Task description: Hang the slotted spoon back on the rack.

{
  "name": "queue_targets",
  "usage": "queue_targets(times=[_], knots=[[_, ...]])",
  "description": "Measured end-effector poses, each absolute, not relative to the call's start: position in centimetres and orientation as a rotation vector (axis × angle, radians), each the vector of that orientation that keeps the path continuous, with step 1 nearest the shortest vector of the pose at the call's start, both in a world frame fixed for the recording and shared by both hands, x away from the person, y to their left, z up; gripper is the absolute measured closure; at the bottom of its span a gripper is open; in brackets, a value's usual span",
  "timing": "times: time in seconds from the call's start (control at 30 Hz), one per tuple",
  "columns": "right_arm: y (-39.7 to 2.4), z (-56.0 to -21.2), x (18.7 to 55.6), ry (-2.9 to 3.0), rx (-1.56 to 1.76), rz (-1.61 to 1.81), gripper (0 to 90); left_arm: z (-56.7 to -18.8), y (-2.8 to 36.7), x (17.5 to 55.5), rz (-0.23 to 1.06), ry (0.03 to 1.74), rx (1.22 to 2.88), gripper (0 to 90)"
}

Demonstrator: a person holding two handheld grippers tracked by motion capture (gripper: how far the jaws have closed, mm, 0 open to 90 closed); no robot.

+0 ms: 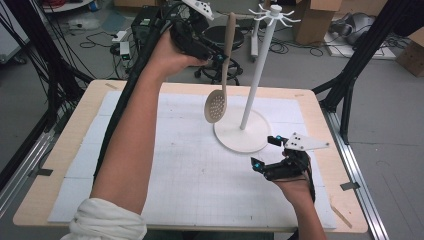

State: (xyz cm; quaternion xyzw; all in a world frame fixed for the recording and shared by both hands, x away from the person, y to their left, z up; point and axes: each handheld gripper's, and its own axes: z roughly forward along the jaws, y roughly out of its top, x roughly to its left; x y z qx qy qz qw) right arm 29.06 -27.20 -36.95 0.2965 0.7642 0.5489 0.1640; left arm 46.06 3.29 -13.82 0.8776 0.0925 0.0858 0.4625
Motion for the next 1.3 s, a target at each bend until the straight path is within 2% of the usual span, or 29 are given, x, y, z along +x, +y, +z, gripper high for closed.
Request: queue_targets(times=[0.43,1.3], knots=[[-27.2,-36.9,29.0,2.177,0.851,1.580,0.6,-13.1,-0.3,46.5,0.224,0.219,2.201,73.0],[-27.3,-36.9,29.1,2.170,0.847,1.600,0.5,-12.8,-2.1,47.9,0.253,0.260,2.274,73.0]])
